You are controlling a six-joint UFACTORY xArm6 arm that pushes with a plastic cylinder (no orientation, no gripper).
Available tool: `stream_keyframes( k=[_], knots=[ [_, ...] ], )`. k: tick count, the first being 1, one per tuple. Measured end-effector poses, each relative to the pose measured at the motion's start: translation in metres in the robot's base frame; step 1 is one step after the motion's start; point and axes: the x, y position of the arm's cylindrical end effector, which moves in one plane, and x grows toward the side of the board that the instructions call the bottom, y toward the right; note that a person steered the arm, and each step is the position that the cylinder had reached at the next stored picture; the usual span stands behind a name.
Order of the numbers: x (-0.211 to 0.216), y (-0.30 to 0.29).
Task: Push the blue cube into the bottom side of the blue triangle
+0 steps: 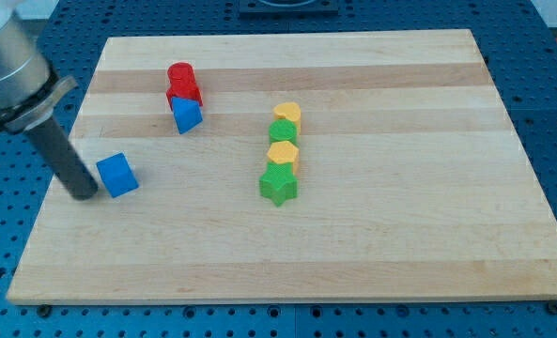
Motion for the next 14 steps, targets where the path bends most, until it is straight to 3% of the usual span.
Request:
stream_keyframes(
  k=[1, 2, 5, 6, 8, 10, 13, 14],
  knots=[
    [-0.027, 0.042],
    [-0.035, 0.047],
    [0.018, 0.040],
    [0.015, 0.052],
    [-0.023, 0.052],
    [-0.002, 0.069],
    [-0.051, 0.095],
    [-0.048, 0.095]
  ],
)
